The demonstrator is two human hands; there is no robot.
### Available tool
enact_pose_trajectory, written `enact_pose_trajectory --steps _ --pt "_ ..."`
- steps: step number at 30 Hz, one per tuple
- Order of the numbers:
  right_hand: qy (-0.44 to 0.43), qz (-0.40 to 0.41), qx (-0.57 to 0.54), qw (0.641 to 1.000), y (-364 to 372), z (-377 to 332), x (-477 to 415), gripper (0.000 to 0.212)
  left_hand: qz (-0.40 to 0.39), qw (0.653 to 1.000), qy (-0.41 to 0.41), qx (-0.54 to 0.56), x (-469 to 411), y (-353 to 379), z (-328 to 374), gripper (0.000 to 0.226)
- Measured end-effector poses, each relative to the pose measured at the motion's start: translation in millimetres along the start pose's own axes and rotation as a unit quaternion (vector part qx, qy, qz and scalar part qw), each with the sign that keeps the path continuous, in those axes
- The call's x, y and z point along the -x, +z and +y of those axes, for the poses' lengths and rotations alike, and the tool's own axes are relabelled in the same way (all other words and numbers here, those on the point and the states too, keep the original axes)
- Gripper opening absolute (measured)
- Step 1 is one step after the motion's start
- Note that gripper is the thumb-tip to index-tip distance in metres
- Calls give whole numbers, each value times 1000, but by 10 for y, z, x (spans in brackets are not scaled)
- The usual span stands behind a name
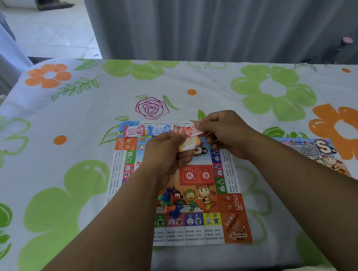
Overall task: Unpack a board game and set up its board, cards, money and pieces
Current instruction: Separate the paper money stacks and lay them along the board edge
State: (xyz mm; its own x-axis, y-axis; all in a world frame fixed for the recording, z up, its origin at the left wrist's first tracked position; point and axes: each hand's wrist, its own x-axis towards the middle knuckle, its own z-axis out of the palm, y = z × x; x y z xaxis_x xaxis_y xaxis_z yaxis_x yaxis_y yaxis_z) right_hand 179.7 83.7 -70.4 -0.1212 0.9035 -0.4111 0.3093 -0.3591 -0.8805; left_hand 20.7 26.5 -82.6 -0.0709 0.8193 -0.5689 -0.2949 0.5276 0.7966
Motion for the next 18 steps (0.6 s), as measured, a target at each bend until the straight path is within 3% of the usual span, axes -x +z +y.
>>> enact_pose_trajectory --steps 6,12,16,18 --pt "26 179 -69 981 -249 26 -119 14 5 999 -18 28 6 8 22 14" --pt "74 192 -40 978 -226 178 -149 18 5 999 -15 34 10 -46 35 29" --pt "68 223 79 969 -238 208 -221 33 4 1000 -7 24 10 -73 25 23" --pt "47 248 153 956 -219 204 -228 29 4 1000 -4 18 8 -82 22 20"
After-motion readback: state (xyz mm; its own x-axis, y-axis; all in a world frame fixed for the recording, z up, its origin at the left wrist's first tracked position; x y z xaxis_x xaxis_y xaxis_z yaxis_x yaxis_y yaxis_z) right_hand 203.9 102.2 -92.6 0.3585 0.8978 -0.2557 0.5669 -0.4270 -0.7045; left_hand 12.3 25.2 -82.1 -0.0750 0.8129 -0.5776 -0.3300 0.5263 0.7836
